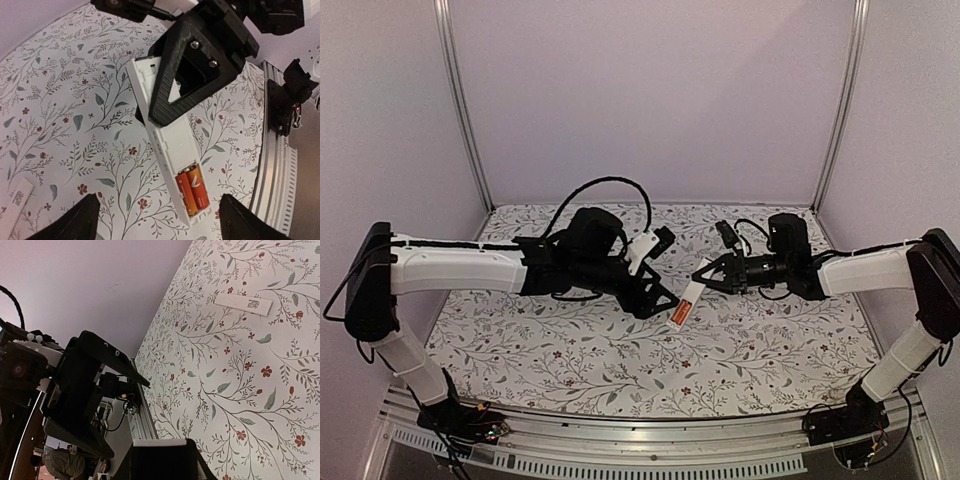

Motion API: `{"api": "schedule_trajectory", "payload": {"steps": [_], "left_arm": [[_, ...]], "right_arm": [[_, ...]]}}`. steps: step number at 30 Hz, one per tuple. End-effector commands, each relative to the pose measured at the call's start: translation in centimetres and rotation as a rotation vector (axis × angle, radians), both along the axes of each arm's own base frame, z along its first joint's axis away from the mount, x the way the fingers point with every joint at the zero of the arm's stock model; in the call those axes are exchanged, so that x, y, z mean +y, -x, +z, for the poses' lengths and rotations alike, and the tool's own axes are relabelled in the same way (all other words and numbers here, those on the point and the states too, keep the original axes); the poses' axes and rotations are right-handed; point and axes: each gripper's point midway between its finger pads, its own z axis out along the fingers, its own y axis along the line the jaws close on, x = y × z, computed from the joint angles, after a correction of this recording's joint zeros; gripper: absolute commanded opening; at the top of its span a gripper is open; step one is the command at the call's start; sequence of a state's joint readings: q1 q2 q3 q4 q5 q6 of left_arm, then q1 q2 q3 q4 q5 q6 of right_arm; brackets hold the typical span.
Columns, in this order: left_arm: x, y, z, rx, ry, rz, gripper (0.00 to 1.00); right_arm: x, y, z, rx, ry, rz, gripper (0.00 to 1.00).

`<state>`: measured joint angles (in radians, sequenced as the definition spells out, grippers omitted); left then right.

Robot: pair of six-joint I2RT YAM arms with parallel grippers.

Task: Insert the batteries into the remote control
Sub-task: Press the battery in the battery compartment.

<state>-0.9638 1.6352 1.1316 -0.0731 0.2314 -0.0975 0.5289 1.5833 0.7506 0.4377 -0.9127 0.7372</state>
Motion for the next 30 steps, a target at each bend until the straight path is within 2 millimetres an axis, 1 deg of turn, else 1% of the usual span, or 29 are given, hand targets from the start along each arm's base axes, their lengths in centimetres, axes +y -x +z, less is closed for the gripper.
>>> {"api": "schedule_trajectory", "payload": {"steps": [1, 5, 8, 11, 14, 16, 20, 23, 24, 27, 28, 30], "left_arm": [[-1.3, 0.9, -0.4, 0.109, 0.036, -0.046, 0.79], [-2.0, 1.0, -1.3, 0.147, 0.034, -0.061, 0.73], [-2.4, 1.0, -2.3, 0.169, 0.009, -0.062, 0.72], [-2.5, 0.9, -2.9, 0.173, -0.007, -0.058, 0.71], [-2.4, 0.1, -4.4, 0.172, -0.068, -0.013, 0.7], [-2.2, -0.3, -5.1, 0.179, -0.1, 0.014, 0.69], [-1.0, -1.6, -5.5, 0.186, -0.113, 0.078, 0.64], [0.0, -2.1, -5.2, 0.163, -0.116, 0.103, 0.63], [0.3, -2.1, -4.8, 0.144, -0.112, 0.106, 0.64], [1.0, -2.3, -3.2, 0.089, -0.089, 0.123, 0.7], [1.1, -2.3, -2.7, 0.076, -0.073, 0.127, 0.74], [0.9, -1.9, -1.9, 0.071, -0.037, 0.125, 0.78]], "right_arm": [[-0.2, -0.1, 1.7, -0.074, 0.008, 0.0, 0.0], [-0.2, 0.0, 2.3, -0.088, 0.0, 0.004, 0.0], [-0.2, 0.0, 2.5, -0.089, -0.003, 0.007, 0.0], [-0.1, -0.1, 2.7, -0.092, -0.007, 0.005, 0.0], [0.1, 0.1, 3.1, -0.1, -0.012, 0.012, 0.0], [0.4, 0.3, 3.2, -0.101, -0.016, 0.023, 0.0], [0.5, 0.6, 3.6, -0.107, -0.021, 0.032, 0.0], [0.3, 0.5, 3.5, -0.109, -0.011, 0.016, 0.0], [0.3, 0.4, 3.4, -0.107, -0.005, 0.009, 0.0], [0.1, -0.1, 2.8, -0.102, 0.019, -0.02, 0.0], [0.1, -0.3, 2.5, -0.097, 0.028, -0.03, 0.0], [-0.1, -0.8, 1.8, -0.087, 0.047, -0.057, 0.0]]}}
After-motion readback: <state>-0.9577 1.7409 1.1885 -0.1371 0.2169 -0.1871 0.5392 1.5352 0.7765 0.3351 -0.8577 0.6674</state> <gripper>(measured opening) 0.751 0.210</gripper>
